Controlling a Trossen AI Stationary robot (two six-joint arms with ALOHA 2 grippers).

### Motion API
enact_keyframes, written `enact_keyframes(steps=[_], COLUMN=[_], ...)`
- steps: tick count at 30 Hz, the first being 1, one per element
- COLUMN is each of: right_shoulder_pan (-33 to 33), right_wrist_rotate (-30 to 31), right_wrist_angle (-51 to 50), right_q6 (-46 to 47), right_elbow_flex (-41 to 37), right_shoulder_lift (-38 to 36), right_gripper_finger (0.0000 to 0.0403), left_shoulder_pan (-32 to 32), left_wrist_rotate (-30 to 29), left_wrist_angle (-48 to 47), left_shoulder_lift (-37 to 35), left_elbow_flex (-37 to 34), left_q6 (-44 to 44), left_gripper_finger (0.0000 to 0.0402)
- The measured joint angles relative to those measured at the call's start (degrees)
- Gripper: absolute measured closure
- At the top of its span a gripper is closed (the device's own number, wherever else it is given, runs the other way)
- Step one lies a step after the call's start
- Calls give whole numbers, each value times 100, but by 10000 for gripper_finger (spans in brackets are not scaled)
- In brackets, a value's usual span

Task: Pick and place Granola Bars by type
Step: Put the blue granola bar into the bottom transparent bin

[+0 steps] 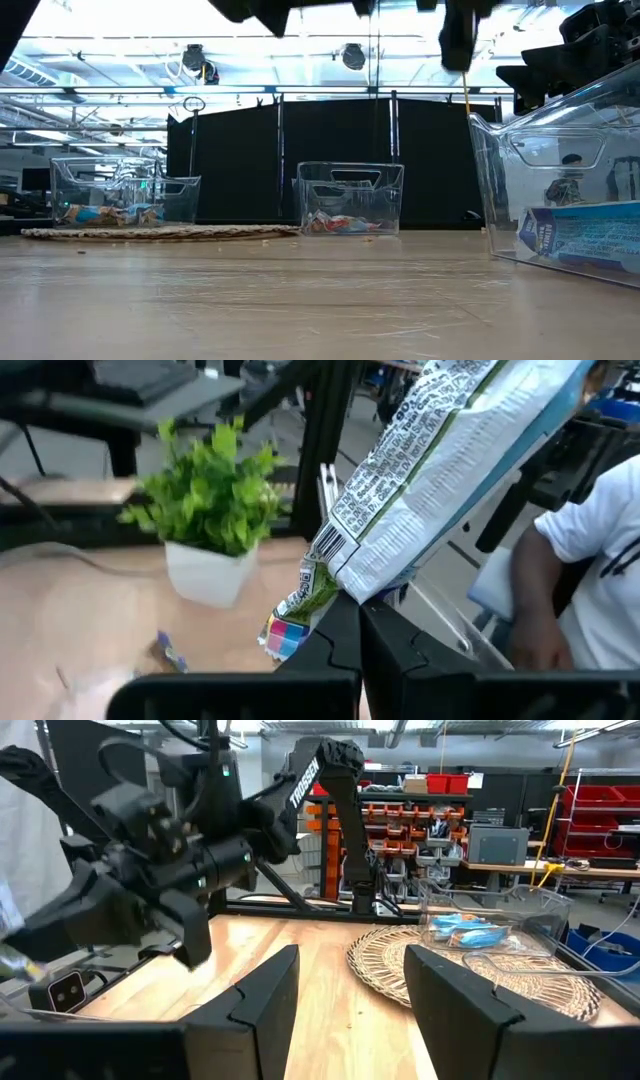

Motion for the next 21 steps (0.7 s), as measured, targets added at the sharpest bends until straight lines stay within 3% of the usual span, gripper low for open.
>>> enact_keyframes(steps=[21], right_shoulder_pan=[-1], right_wrist_rotate=[0], right_wrist_angle=[0], right_q6=[0], right_elbow_flex=[-2], right_shoulder_lift=[0], right_gripper_finger=[229], left_shoulder_pan=[83], left_wrist_rotate=[160], left_wrist_angle=[77], left_shoulder_lift=[155], left_elbow_flex=[0], left_q6=[-144], left_gripper_finger=[401])
